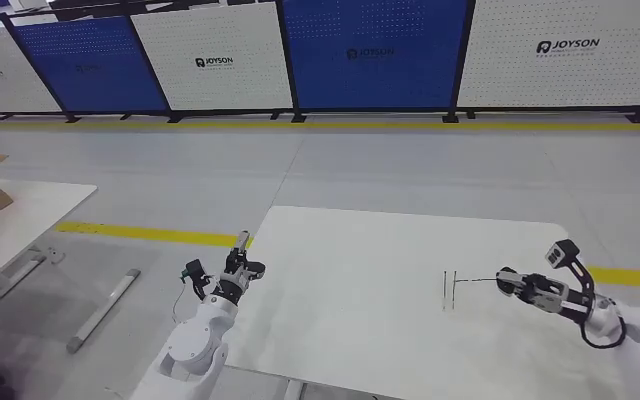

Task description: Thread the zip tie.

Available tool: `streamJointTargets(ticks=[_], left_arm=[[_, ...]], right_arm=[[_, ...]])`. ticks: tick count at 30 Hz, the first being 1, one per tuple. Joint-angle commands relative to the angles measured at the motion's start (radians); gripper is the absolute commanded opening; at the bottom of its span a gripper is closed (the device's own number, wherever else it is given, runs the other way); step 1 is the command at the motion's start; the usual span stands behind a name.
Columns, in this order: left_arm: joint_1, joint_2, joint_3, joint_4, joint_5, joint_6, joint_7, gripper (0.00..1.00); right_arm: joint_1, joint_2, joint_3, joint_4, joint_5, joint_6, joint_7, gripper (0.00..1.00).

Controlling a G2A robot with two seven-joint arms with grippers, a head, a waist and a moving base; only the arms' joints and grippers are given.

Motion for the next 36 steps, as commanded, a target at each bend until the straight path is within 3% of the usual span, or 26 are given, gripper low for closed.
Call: streamJointTargets(ticks=[1,4,6,16,19,21,24,33,36], left_arm=[[0.000,0.000,0.000,0.000,0.000,0.000,0.000,1.00],[0.000,0.000,0.000,0.000,0.000,0.000,0.000,1.00],[0.000,0.000,0.000,0.000,0.000,0.000,0.000,1.00],[0.000,0.000,0.000,0.000,0.000,0.000,0.000,1.00],[0.000,0.000,0.000,0.000,0.000,0.000,0.000,1.00],[0.000,0.000,0.000,0.000,0.000,0.000,0.000,1.00],[0.000,0.000,0.000,0.000,0.000,0.000,0.000,1.00],[-0.001,0.000,0.001,-0.001,0.001,0.001,-0.002,1.00],[-0.012,0.002,0.014,-0.034,0.034,0.034,-0.057,1.00]], right_arm=[[-0.040,-0.001,-0.001,-0.100,0.020,0.007,-0.018,0.00],[-0.082,-0.006,-0.024,-0.238,-0.015,0.040,-0.101,0.00],[-0.092,-0.011,-0.048,-0.296,-0.040,0.097,-0.148,0.00],[-0.092,-0.011,-0.048,-0.296,-0.040,0.097,-0.148,0.00],[-0.115,-0.015,-0.051,-0.303,-0.027,0.101,-0.216,0.00],[-0.134,-0.030,-0.055,-0.304,0.085,0.095,-0.268,0.00],[-0.133,-0.054,-0.108,-0.309,0.045,0.035,-0.440,0.00],[-0.133,-0.064,-0.132,-0.317,0.072,0.044,-0.441,0.00],[-0.133,-0.064,-0.132,-0.317,0.072,0.044,-0.441,0.00]])
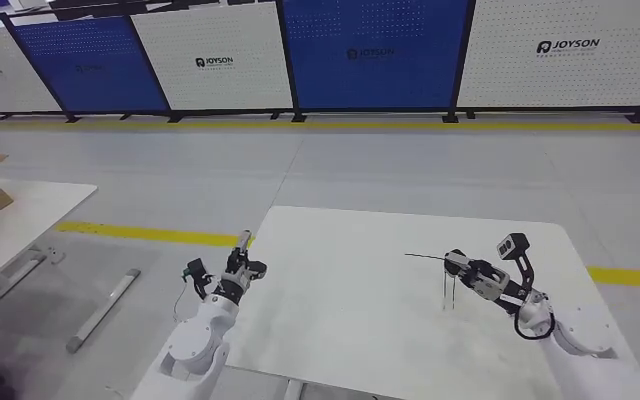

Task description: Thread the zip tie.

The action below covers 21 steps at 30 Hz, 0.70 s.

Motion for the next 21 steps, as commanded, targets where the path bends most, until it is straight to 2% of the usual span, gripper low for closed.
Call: streamJointTargets(ticks=[1,3,8,10,13,14,21], left_arm=[[-0.006,0.002,0.015,-0.032,0.057,0.009,-0.024,1.00],[-0.017,0.001,0.050,-0.049,0.096,0.042,-0.042,1.00],[-0.064,-0.004,0.178,-0.076,0.203,0.127,-0.097,1.00],[-0.080,-0.007,0.226,-0.067,0.234,0.151,-0.108,1.00],[-0.117,-0.014,0.286,-0.025,0.237,0.190,-0.114,1.00],[-0.133,-0.017,0.299,-0.005,0.203,0.234,-0.138,1.00],[-0.133,-0.017,0.299,-0.005,0.203,0.234,-0.138,1.00]], right_arm=[[0.000,0.000,0.000,0.000,0.000,0.000,0.000,0.00],[0.000,0.000,0.000,0.000,0.000,0.000,0.000,0.00],[0.000,0.000,0.000,0.000,0.000,0.000,0.000,0.00],[0.000,0.000,0.000,0.000,0.000,0.000,0.000,0.00],[0.000,0.000,0.000,0.000,0.000,0.000,0.000,0.00],[0.000,0.000,0.000,0.000,0.000,0.000,0.000,0.00],[0.000,0.000,0.000,0.000,0.000,0.000,0.000,0.00]])
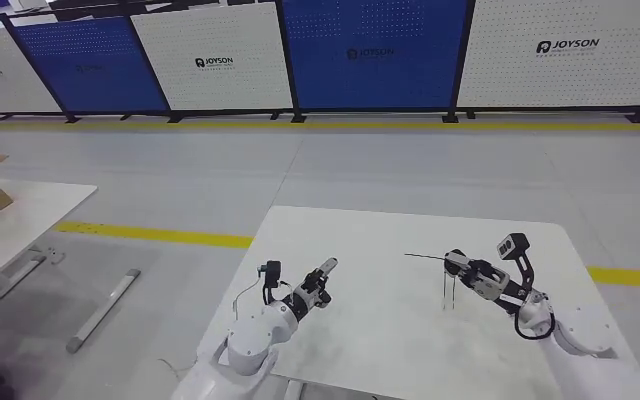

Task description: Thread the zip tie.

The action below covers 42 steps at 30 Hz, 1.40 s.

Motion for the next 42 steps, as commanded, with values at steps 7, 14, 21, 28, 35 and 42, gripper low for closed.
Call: streamJointTargets(ticks=[7,14,21,28,35,42], left_arm=[[0.011,0.000,-0.014,0.003,-0.062,-0.130,-0.066,1.00],[-0.019,-0.009,0.107,0.018,0.043,-0.251,-0.099,1.00],[-0.074,-0.028,0.201,0.066,0.096,-0.314,-0.029,1.00],[-0.074,-0.028,0.201,0.066,0.096,-0.314,-0.029,1.00],[-0.115,-0.045,0.247,0.082,0.102,-0.322,0.078,1.00],[-0.264,-0.097,0.381,0.207,0.059,-0.329,0.192,1.00]], right_arm=[[-0.011,-0.011,-0.029,-0.034,-0.073,0.020,-0.087,0.00],[0.011,-0.036,-0.087,-0.032,-0.105,0.042,-0.122,0.00],[0.022,-0.046,-0.105,-0.023,-0.126,0.053,-0.144,0.00],[0.022,-0.046,-0.105,-0.023,-0.126,0.053,-0.144,0.00],[0.009,-0.053,-0.129,-0.061,-0.198,0.075,-0.212,0.00],[-0.001,-0.062,-0.142,-0.083,-0.232,0.082,-0.239,0.00]])
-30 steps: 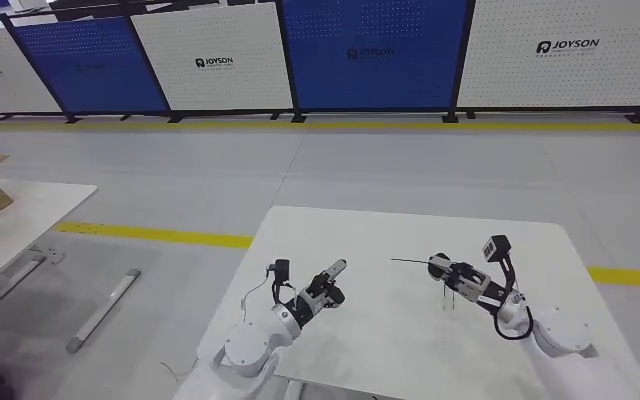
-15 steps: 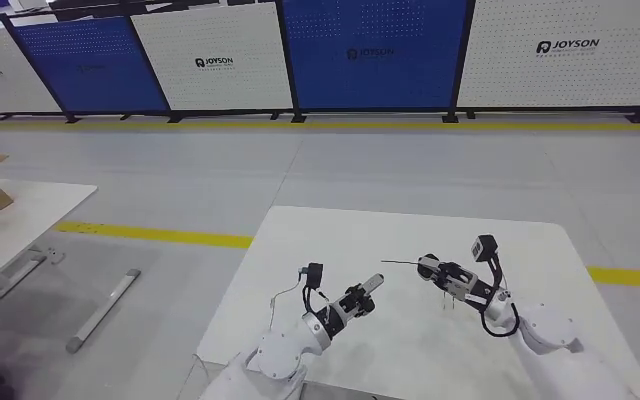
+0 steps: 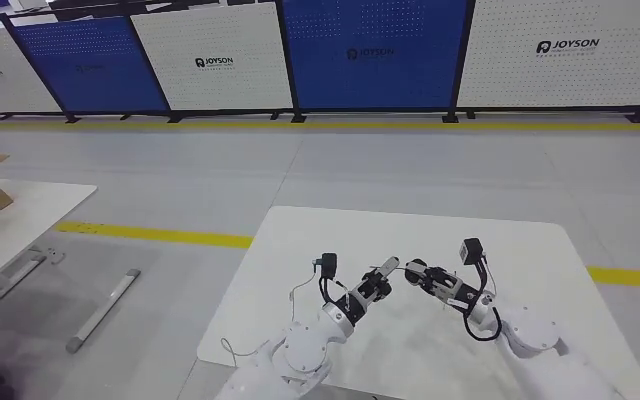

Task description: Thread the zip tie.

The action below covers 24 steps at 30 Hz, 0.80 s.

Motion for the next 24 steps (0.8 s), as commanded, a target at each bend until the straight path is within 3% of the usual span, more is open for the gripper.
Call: streamJointTargets(ticks=[1,10,17,24], left_arm=[[-0.010,-0.003,0.009,0.011,-0.004,0.005,0.003,1.00],[-0.009,-0.003,0.009,0.012,-0.005,0.006,0.004,1.00],[-0.047,-0.022,0.005,0.085,-0.053,-0.003,0.078,1.00],[-0.049,-0.023,0.007,0.087,-0.053,-0.006,0.080,1.00]], right_arm=[[0.000,0.000,0.000,0.000,0.000,0.000,0.000,0.00],[0.000,0.000,0.000,0.000,0.000,0.000,0.000,0.00],[0.000,0.000,0.000,0.000,0.000,0.000,0.000,0.00],[0.000,0.000,0.000,0.000,0.000,0.000,0.000,0.00]])
